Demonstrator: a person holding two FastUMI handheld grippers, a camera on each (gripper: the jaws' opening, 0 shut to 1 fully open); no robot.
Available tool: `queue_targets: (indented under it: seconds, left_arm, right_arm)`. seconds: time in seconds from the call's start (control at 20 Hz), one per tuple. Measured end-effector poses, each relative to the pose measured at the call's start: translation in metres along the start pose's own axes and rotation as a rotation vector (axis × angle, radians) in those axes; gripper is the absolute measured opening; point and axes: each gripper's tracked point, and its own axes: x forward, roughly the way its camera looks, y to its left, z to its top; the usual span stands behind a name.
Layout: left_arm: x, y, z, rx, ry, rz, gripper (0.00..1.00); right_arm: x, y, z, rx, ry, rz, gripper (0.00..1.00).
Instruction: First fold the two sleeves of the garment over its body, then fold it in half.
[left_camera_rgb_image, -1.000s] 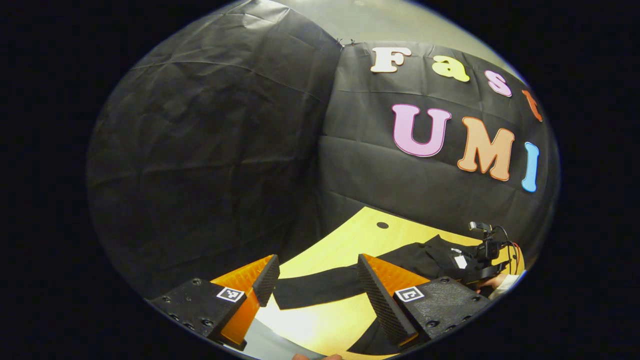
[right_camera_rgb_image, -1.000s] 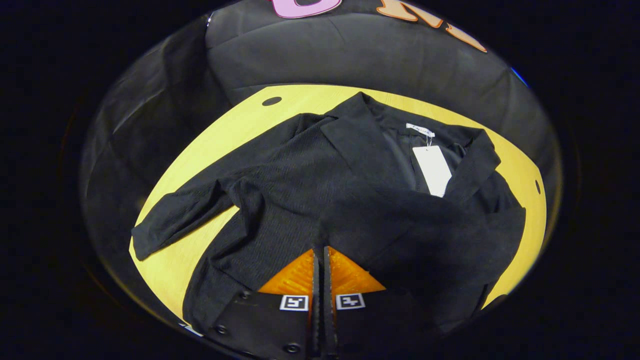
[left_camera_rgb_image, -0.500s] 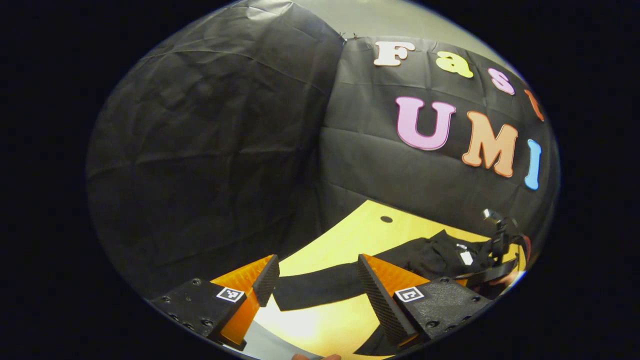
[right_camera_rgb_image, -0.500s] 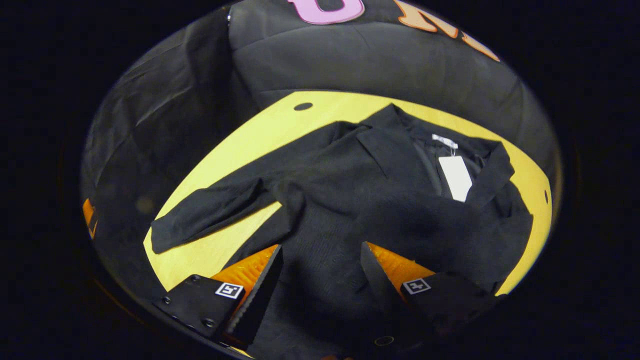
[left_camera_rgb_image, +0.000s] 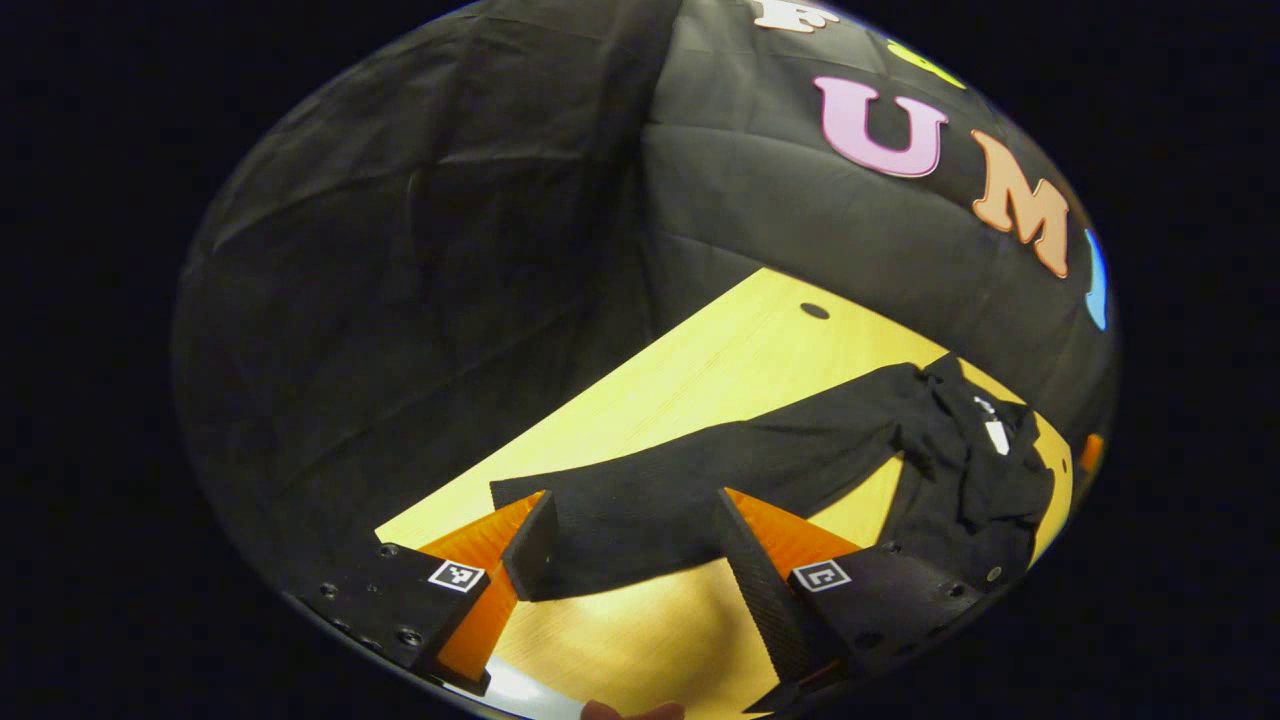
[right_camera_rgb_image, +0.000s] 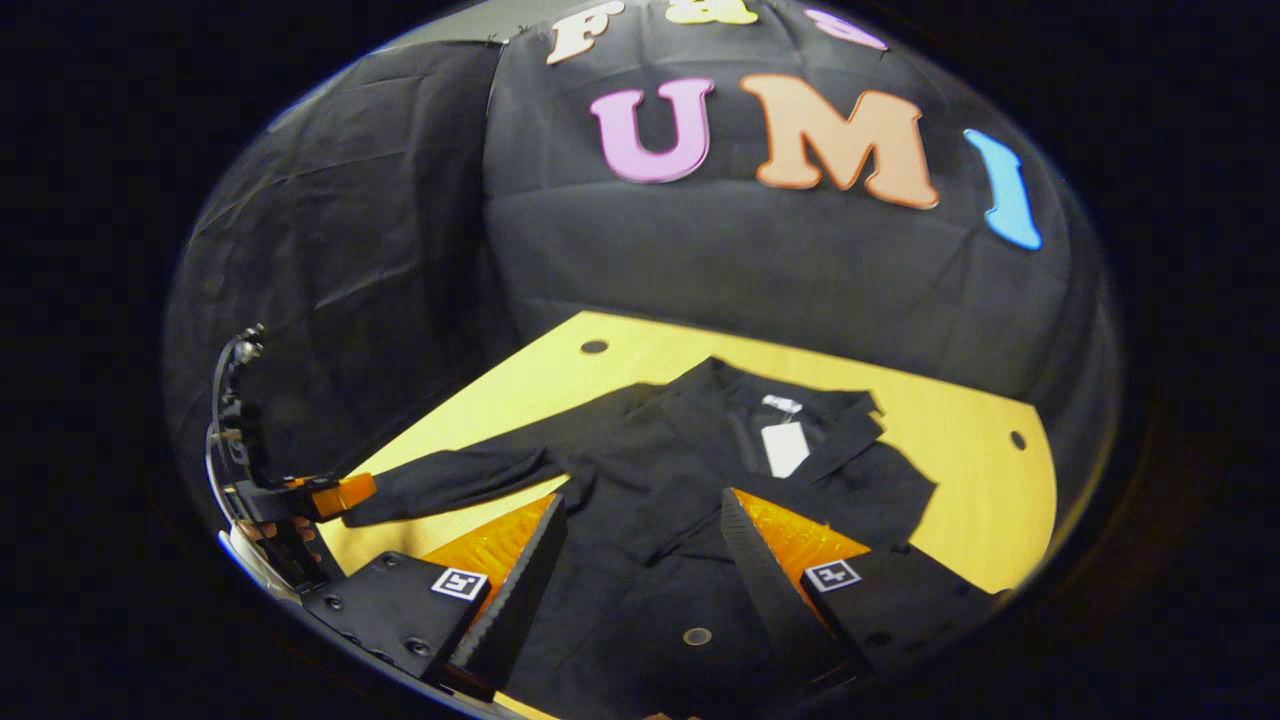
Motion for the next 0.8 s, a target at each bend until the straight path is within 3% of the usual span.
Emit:
queue_targets:
  seconds: [0.1,0.3,0.5,0.75,0.8]
  left_arm:
    - [0.01,0.007,-0.008,0.003,0.023,0.038,0.96]
    - [0.022,0.017,-0.031,-0.022,0.089,0.085,0.94]
    - [0.027,0.017,-0.026,0.047,0.032,0.089,0.95]
    - [0.027,0.015,-0.024,0.041,0.006,0.092,0.93]
    - [0.028,0.014,-0.026,0.053,0.011,0.085,0.88]
  right_arm:
    - [-0.014,-0.012,-0.003,0.049,-0.027,-0.044,0.99]
    - [-0.038,-0.018,-0.012,0.198,-0.015,-0.044,0.99]
    - [-0.046,-0.034,-0.013,0.196,-0.02,-0.087,0.99]
    - [-0.04,-0.021,-0.014,0.215,-0.007,-0.038,0.99]
    - [-0.039,-0.019,-0.013,0.217,-0.007,-0.027,0.99]
